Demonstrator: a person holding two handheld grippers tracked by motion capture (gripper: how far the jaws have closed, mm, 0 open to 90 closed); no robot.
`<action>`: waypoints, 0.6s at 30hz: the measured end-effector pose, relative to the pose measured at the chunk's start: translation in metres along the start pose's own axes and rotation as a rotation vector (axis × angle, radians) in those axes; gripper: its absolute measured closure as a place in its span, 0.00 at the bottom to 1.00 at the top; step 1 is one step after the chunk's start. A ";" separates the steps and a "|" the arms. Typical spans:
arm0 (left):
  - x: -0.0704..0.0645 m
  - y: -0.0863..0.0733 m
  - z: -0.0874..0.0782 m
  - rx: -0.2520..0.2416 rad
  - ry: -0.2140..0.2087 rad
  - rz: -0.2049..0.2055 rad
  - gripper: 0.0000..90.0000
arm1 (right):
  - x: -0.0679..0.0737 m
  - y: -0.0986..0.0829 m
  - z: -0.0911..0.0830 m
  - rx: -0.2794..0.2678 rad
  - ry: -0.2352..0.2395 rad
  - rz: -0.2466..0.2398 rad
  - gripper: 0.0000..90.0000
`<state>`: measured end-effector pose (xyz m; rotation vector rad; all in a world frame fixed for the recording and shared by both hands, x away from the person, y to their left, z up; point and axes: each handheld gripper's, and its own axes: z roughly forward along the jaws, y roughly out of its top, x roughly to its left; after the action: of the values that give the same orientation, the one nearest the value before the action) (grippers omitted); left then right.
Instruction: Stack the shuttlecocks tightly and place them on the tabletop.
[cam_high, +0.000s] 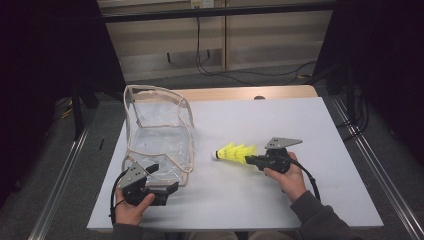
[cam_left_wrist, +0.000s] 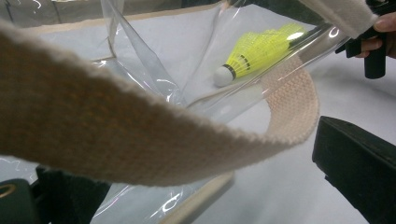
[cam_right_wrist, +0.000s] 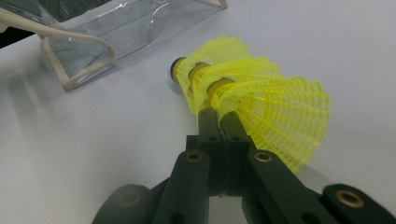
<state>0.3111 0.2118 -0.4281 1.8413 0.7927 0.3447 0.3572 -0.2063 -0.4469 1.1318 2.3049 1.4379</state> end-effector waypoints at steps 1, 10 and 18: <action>0.000 0.000 0.000 0.000 0.000 -0.001 0.03 | 0.000 0.000 0.001 -0.001 0.001 -0.003 1.00; 0.000 0.000 0.000 -0.001 -0.001 0.000 0.03 | 0.000 0.000 0.002 -0.005 -0.016 0.008 1.00; 0.000 0.000 0.000 0.000 0.000 0.000 0.03 | 0.001 0.000 0.003 -0.002 -0.019 0.002 0.99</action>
<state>0.3110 0.2120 -0.4280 1.8416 0.7927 0.3449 0.3575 -0.2034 -0.4485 1.1430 2.2898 1.4244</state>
